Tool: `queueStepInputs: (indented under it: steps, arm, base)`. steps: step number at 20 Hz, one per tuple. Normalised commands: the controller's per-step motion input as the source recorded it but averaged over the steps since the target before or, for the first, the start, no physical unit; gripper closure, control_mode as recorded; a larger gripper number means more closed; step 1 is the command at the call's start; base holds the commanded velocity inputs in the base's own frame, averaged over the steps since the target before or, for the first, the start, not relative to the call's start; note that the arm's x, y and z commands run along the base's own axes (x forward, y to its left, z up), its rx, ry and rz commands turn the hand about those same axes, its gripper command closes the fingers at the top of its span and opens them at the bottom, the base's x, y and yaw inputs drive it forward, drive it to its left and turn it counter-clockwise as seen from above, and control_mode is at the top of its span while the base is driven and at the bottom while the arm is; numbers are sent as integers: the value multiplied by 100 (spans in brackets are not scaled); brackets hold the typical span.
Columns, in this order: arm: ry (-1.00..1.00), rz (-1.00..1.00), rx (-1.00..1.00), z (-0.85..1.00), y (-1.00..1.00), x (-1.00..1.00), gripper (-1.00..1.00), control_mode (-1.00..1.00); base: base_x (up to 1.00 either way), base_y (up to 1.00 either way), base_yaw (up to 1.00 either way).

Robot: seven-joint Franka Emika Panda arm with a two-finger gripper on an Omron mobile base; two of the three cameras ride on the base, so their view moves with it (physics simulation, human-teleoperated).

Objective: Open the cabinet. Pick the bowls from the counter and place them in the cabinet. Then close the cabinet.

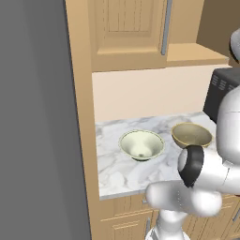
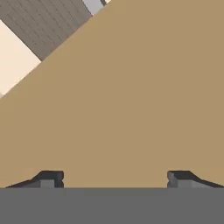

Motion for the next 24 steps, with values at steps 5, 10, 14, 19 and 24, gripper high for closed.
queueStepInputs:
  steps: [5,10,14,19,24]
  arm:
    - [32,13,-23,13,81,-83,-100,-100]
    - [33,9,-39,-2,100,-54,-100,-100]
    - [56,6,-60,34,100,-17,-100,-100]
    - [63,7,-64,68,100,0,-100,-100]
    - [68,1,-64,52,91,0,-100,-100]
  base:
    - [0,0,0]
    - [0,0,0]
    - [0,0,0]
    - [0,0,0]
    - [0,0,0]
